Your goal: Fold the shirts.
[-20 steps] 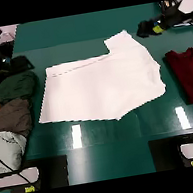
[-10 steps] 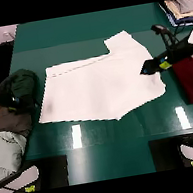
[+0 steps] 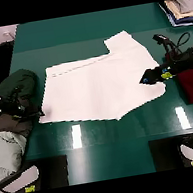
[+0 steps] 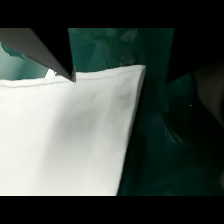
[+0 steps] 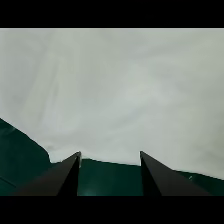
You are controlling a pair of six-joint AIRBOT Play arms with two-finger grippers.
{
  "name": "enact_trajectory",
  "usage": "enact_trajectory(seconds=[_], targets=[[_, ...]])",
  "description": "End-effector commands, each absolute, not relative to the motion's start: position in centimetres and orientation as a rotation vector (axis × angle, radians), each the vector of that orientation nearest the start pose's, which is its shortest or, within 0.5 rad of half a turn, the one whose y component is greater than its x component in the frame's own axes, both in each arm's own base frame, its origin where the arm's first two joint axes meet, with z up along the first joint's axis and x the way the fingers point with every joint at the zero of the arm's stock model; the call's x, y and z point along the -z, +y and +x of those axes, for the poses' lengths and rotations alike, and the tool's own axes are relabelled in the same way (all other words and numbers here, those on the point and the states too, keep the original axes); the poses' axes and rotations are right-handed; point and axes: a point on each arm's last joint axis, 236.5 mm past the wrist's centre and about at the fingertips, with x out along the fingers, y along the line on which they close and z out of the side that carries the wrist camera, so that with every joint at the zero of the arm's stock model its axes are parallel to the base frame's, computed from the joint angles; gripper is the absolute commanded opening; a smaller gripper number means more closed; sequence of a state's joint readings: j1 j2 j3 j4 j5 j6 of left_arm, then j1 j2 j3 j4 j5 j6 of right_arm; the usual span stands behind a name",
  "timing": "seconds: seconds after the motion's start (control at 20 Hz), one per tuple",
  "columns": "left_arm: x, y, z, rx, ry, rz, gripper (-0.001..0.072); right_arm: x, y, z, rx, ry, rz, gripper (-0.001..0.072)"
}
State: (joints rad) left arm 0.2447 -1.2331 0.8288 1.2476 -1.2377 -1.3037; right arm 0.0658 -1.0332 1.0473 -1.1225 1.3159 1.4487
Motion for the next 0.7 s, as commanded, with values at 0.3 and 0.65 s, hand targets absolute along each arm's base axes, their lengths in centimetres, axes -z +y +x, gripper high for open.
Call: enact_trajectory(seconds=[0.3,0.65], targets=[[8.4,-3.0,27.8,0.187,1.531,-0.302,0.0645,-7.1,12.1,30.3,-0.435,1.246,0.235,0.0422],[7.1,-4.6,28.5,0.218,1.518,-0.365,0.0030,-6.6,11.7,29.2,-0.432,1.295,0.219,0.0422]])
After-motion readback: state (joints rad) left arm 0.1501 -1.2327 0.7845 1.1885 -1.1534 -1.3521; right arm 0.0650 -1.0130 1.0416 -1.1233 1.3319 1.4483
